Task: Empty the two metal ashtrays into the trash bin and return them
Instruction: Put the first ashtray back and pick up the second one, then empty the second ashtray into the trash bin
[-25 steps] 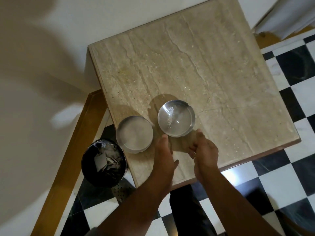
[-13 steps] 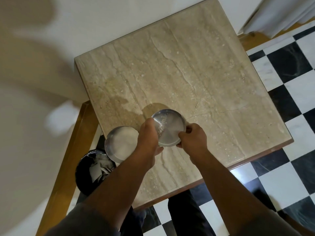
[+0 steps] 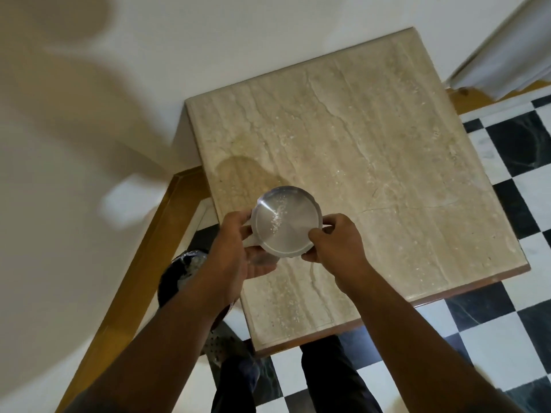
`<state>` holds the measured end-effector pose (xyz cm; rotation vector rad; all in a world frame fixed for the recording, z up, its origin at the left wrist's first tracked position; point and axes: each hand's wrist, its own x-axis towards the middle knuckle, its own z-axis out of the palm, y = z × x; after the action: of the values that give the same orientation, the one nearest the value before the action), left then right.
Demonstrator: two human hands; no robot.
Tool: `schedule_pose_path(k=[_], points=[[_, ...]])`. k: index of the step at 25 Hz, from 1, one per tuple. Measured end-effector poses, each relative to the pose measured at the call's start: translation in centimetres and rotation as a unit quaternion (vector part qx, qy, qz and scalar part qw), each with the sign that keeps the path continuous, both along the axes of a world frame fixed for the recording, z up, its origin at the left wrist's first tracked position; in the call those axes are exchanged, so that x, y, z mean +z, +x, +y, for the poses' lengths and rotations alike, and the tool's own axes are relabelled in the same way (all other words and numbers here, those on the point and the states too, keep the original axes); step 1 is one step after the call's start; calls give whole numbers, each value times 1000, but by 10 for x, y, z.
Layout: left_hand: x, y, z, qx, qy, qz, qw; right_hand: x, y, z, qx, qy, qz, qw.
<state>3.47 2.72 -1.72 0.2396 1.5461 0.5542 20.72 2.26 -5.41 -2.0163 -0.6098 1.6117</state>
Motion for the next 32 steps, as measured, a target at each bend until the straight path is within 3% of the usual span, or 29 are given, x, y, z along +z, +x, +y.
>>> schedule_pose_path(k=[4,10,16,21,24,26,30,31,32], points=[[8,-68,-23,43,14,18,999,4,-59,-5,61,-10,48,997],[-7,-165,-66,144,-52,21,988,-11,-152,-31,195,-47,94,975],[-38,-227,-113,199,-57,-6,978,-25,-207,-52,246,-89,144,954],[-67,-247,-129,182,-86,-43,979,-38,-225,-62,336,-14,112,935],[-84,-262,-120,70,-36,-83,993,-46,-230,-60,408,94,24,908],[-96,-277,-109,-18,-20,-110,994,-56,-229,-58,464,182,-52,865],[-101,-286,-79,-240,2,-92,966,-65,-217,-52,603,325,-161,711],[-102,-283,-73,-307,10,-62,949,-65,-216,-50,613,327,-162,701],[-103,-278,-68,-365,25,-25,930,-64,-214,-48,639,346,-172,665]])
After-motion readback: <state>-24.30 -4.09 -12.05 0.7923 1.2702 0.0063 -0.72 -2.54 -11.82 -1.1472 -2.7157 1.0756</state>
